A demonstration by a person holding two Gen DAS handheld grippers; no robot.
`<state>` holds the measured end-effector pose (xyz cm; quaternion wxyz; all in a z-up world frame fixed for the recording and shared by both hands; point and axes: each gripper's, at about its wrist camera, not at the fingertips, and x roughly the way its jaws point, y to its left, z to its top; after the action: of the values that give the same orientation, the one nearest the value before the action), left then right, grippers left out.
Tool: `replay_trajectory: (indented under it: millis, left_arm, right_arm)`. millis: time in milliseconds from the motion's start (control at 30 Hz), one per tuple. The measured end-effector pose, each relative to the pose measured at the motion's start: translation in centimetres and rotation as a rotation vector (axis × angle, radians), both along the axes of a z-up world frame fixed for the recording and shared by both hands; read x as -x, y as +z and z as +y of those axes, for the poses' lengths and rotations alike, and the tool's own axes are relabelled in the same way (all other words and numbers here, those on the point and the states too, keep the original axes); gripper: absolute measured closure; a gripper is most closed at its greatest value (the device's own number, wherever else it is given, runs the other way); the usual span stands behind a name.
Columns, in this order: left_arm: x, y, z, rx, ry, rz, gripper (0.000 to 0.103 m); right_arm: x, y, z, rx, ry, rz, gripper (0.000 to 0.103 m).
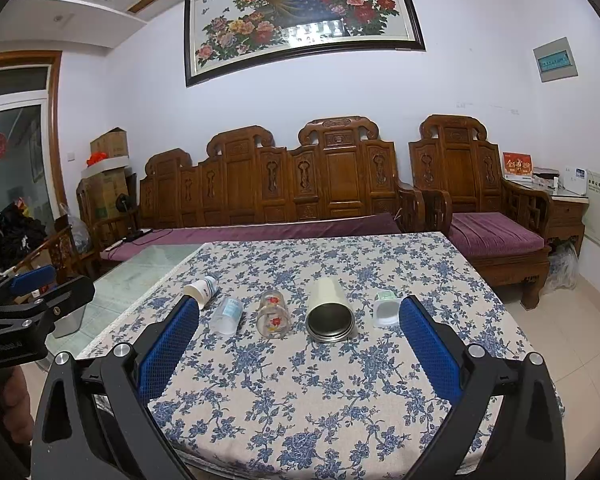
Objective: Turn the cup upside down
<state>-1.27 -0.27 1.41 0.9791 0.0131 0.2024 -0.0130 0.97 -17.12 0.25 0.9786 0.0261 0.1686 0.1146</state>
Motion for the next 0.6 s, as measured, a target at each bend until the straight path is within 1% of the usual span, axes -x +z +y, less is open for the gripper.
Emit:
replay_trajectory:
  millis: [233, 300, 367, 600]
  left_arm:
    - [-0.1, -0.1, 0.0, -0.002, -0.002, -0.001, 0.008]
    - [-0.1, -0.1, 0.0, -0.003, -0.003, 0.0, 0.008]
    - [-0.1, -0.1, 0.0, -0.002, -0.003, -0.001, 0.008]
    - [-0.1, -0.1, -0.1, -0.004, -0.002, 0.001, 0.008]
  right_arm:
    - [0.0, 0.0, 0.1, 0.0, 0.0, -0.002, 0.002]
    - [0.3, 0.9, 0.1, -0.002, 0.001, -0.001, 0.002]
    - [0.3, 1.1, 0.2, -0.003, 0.001, -0.002, 0.002]
    - [0.3, 0.9, 0.1, -0.004, 0.001, -0.002, 0.002]
